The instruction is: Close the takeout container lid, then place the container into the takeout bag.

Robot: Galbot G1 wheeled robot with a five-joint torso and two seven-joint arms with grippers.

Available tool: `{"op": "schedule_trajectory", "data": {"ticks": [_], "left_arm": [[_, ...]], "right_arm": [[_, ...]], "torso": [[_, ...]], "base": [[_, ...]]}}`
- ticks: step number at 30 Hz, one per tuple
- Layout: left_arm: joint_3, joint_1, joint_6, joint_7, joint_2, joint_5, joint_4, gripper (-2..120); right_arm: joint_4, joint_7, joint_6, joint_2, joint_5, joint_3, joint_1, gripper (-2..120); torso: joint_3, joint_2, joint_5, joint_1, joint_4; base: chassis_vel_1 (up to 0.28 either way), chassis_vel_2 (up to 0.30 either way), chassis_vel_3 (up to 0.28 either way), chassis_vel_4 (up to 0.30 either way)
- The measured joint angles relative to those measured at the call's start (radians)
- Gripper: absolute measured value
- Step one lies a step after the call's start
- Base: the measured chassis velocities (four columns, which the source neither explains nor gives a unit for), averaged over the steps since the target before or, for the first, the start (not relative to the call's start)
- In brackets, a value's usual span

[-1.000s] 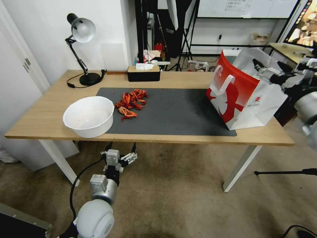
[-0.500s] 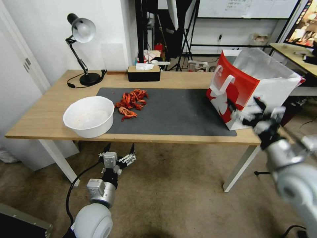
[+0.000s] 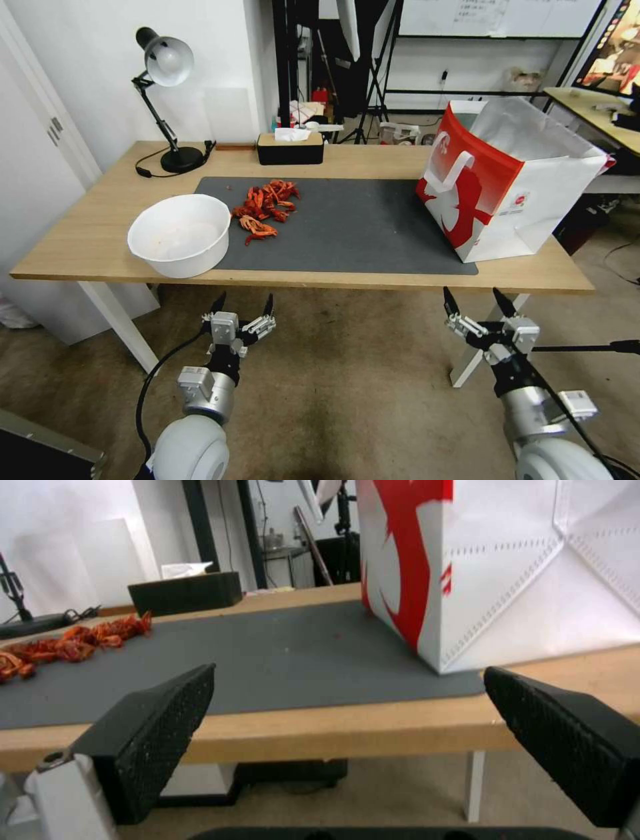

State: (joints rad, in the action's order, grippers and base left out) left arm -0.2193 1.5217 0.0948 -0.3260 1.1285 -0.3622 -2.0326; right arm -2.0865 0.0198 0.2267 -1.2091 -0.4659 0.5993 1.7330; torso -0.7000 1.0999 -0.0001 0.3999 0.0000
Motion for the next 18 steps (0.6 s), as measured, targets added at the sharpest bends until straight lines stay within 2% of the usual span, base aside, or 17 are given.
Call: {"op": "schedule_trajectory", "data": {"ticks": [18], "left_arm": [[0.002, 0.000, 0.007, 0.002, 0.001, 0.000, 0.004, 100]], "right_arm": [[0.009, 0.005, -0.005, -0.003, -0.003, -0.008, -0.012, 100]], "torso": [[0.000, 0.000, 0.0001, 0.000, 0.0000]], "base": [[0.000, 0.000, 0.000, 0.000]]}}
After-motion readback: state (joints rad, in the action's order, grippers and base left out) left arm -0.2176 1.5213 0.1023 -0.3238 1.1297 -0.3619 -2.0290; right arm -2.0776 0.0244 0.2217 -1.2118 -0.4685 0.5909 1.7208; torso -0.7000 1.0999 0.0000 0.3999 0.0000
